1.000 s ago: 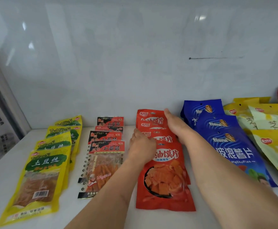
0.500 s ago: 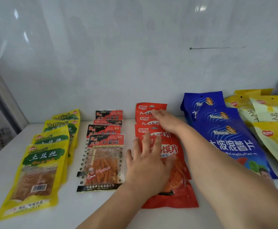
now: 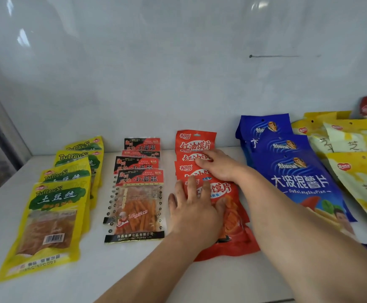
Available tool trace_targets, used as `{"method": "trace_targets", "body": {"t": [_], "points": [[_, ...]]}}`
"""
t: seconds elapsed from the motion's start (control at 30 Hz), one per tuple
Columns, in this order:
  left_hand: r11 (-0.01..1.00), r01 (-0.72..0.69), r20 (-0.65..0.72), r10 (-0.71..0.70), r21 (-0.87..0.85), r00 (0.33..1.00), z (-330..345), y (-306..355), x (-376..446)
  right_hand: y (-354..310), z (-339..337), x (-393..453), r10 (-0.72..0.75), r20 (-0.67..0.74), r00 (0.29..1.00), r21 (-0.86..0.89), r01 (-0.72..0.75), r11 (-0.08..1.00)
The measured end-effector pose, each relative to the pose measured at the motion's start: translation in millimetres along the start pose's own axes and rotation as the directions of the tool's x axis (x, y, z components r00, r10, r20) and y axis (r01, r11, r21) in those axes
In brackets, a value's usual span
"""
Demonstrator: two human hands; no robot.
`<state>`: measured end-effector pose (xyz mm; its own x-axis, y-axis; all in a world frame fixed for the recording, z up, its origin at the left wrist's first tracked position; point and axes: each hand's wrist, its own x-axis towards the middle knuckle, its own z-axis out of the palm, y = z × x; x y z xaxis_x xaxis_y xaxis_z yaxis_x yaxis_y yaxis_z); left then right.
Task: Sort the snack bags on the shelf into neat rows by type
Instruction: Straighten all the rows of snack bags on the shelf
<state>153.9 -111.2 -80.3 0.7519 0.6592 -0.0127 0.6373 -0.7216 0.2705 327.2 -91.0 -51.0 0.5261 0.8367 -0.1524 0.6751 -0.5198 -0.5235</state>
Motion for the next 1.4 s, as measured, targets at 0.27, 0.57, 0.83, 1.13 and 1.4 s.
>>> {"method": "trace_targets", "body": {"t": [0.27,0.57,0.83,1.13,1.4], "points": [[1.0,0.003,-0.003,-0.003,-0.009,1.0,-3.3,-0.6,1.5,-0.2,-9.2,-14.3,-0.04,-0.129,0.991,0.02,0.043,0.999],[0.991,0.136,-0.103,-0.134,0.016,0.986,-22.5,28.1,5.4,21.2,-75.3,-94.3,-0.233,-0.266,0.935,0.288,0.308,0.907],[0.734,0.062,-0.145,-0.216,-0.676,0.966,-3.0,132.2,22.9,148.0,-98.0,-119.6,0.121,-0.493,0.862,0.303,0.04,0.952],[0.579,0.126,-0.032,-0.255,-0.806,0.966,37.6,154.7,61.8,175.2,-81.6,-109.4,0.267,-0.395,0.879,0.471,-0.056,0.881],[0.506,0.111,-0.037,-0.272,-0.856,0.962,49.6,154.4,72.4,178.2,-94.6,-102.4,0.292,-0.23,0.929,0.601,-0.101,0.793]]}}
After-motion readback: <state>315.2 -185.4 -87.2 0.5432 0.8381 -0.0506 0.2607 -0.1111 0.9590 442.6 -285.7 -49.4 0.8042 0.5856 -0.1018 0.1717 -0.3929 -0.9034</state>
